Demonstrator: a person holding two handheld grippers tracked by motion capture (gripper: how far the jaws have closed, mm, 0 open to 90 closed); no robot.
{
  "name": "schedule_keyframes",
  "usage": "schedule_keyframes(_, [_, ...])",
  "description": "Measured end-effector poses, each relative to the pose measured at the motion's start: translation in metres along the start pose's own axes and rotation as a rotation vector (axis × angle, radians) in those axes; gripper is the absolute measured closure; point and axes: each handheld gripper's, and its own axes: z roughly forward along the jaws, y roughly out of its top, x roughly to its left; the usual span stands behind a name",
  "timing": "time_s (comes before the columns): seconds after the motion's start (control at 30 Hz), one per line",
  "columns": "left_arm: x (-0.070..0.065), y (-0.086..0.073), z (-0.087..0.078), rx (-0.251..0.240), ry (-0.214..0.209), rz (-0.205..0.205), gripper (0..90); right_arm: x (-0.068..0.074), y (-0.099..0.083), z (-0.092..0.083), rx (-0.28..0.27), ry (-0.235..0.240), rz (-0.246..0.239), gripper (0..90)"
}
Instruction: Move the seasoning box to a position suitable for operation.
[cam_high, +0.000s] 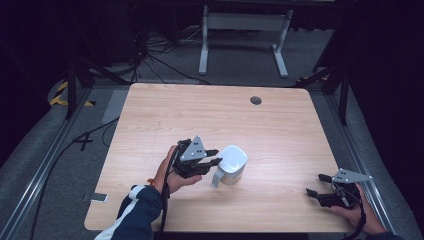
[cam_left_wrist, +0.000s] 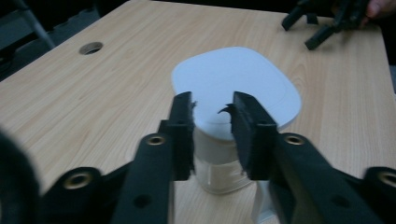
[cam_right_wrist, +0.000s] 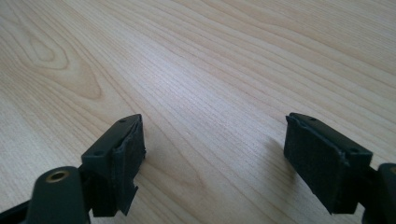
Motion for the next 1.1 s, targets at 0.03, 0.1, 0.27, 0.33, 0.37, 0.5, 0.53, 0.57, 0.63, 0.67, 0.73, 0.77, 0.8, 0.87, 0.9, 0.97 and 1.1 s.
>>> schedule_keyframes(0.03, [-0.0006, 0.0004, 0.0015, -0.003, -0.003, -0.002, 79.6, 0.0, 0.0, 0.0, 0.0, 0.0, 0.0, 20.3])
schedule_keyframes(0.1, [-0.0012, 0.0014, 0.0039, -0.011, -0.026, -0.001, 83.4, 0.0, 0.0, 0.0, 0.0, 0.0, 0.0, 20.3])
schedule_keyframes(0.27, [-0.005, 0.0031, 0.0072, -0.014, -0.053, 0.008, 88.6, 0.0, 0.0, 0.0, -0.001, 0.0, 0.0, 20.3])
schedule_keyframes(0.33, [-0.0065, 0.003, 0.007, -0.017, -0.06, 0.002, 89.3, 0.0, 0.0, 0.0, 0.0, 0.0, 0.0, 20.3])
schedule_keyframes(0.37, [-0.0072, 0.0029, 0.007, -0.019, -0.063, -0.001, 89.3, 0.0, 0.0, 0.0, 0.0, 0.0, 0.0, 20.3])
schedule_keyframes(0.5, [-0.0083, 0.0031, 0.0079, -0.02, -0.073, -0.006, 89.5, 0.0, 0.0, 0.0, 0.0, 0.0, 0.0, 20.3])
schedule_keyframes(0.53, [-0.0086, 0.0025, 0.0087, -0.031, -0.08, -0.019, 89.6, 0.0, 0.0, 0.0, 0.0, 0.0, 0.0, 20.3])
schedule_keyframes(0.57, [-0.0079, 0.002, 0.0087, -0.033, -0.088, -0.018, 89.7, 0.0, 0.0, 0.0, 0.0, 0.0, 0.0, 20.3])
schedule_keyframes(0.63, [-0.0074, 0.0015, 0.0087, -0.036, -0.091, -0.013, 89.7, 0.0, 0.0, 0.0, 0.0, 0.0, 0.0, 20.3])
schedule_keyframes(0.67, [-0.0075, 0.0012, 0.009, -0.041, -0.096, -0.023, 89.7, 0.0, 0.0, 0.0, 0.0, 0.0, 0.0, 20.3])
schedule_keyframes(0.73, [-0.0078, 0.0009, 0.0096, -0.048, -0.104, -0.024, 89.8, 0.0, 0.0, 0.0, 0.0, 0.0, 0.0, 20.3])
schedule_keyframes(0.77, [-0.0082, 0.0011, 0.0094, -0.046, -0.103, -0.021, 89.9, 0.0, 0.0, 0.0, 0.0, 0.0, 0.0, 20.3])
schedule_keyframes(0.8, [-0.0086, 0.001, 0.0092, -0.045, -0.1, -0.02, 89.8, 0.0001, 0.0, 0.0, 0.0, 0.0, 0.0, 20.3])
schedule_keyframes(0.87, [-0.0082, -0.0002, 0.0084, -0.05, -0.105, -0.027, 89.8, 0.0001, 0.0, 0.0, 0.0, 0.0, 0.0, 20.3])
schedule_keyframes(0.9, [-0.0071, -0.0008, 0.0077, -0.05, -0.108, -0.027, 89.9, 0.0, 0.0, 0.0, 0.0, 0.0, 0.0, 20.3])
schedule_keyframes(0.97, [-0.0057, -0.002, 0.0073, -0.057, -0.112, -0.034, 89.9, 0.0, 0.0, 0.0, 0.0, 0.0, 0.0, 20.3])
schedule_keyframes(1.1, [-0.0065, -0.0028, 0.0056, -0.054, -0.109, -0.033, 89.9, 0.0, 0.0, 0.0, 0.0, 0.001, 0.0, 20.3])
